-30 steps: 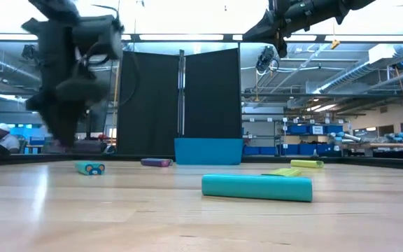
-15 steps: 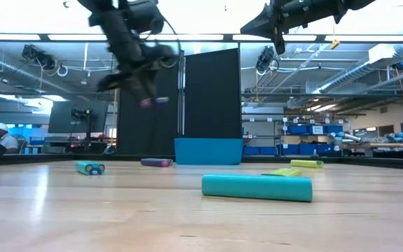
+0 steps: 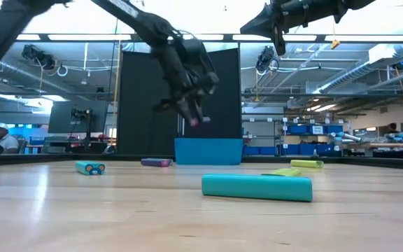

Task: Sort blocks
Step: Put the purple block into the blue bin, then put the sky blue block into the white bin

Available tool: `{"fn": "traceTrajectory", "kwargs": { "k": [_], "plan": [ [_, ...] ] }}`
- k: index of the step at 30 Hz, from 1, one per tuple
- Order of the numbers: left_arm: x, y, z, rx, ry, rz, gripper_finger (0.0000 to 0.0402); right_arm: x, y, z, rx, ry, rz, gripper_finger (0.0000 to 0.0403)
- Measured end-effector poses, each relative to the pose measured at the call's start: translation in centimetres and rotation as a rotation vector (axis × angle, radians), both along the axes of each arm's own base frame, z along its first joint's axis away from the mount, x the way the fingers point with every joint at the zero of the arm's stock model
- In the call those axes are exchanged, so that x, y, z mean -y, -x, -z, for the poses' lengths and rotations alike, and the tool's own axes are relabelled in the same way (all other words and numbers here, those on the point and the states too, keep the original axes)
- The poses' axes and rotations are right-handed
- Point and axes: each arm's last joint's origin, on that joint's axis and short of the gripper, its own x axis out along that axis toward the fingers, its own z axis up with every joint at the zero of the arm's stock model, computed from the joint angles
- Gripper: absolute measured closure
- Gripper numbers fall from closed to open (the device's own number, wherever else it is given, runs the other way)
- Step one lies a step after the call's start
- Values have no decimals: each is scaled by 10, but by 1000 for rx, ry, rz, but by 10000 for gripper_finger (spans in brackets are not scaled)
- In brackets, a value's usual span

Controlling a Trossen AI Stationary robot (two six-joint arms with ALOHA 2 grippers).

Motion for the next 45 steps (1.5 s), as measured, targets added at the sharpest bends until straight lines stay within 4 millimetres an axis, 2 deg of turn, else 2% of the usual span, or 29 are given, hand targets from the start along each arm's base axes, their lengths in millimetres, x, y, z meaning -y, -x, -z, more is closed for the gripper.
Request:
{"fn": "traceTrajectory", "kwargs": {
  "k": [8, 14, 28, 34, 37, 41, 45],
  "plan": [
    [-36, -14, 45, -112, 14, 40, 302, -3, -1, 0, 7, -26, -7, 391],
    [-42, -16, 58, -141, 17, 61, 302, -5, -2, 0, 11, -46, -11, 391],
    [-45, -14, 58, -154, -10, 100, 301, -4, -2, 0, 12, -49, -3, 391],
    [-45, -15, 58, -154, -23, 123, 230, -4, -2, 0, 12, -50, -3, 391],
    [-45, -14, 56, -155, -37, 169, 211, -4, -2, 0, 12, -50, -3, 389],
    [-42, -13, 43, -133, -69, 192, 213, -4, -2, 0, 12, -51, -3, 386],
    [-35, -10, 19, -147, -178, 183, 223, -4, -2, 0, 16, -67, 0, 384]
  ]
}}
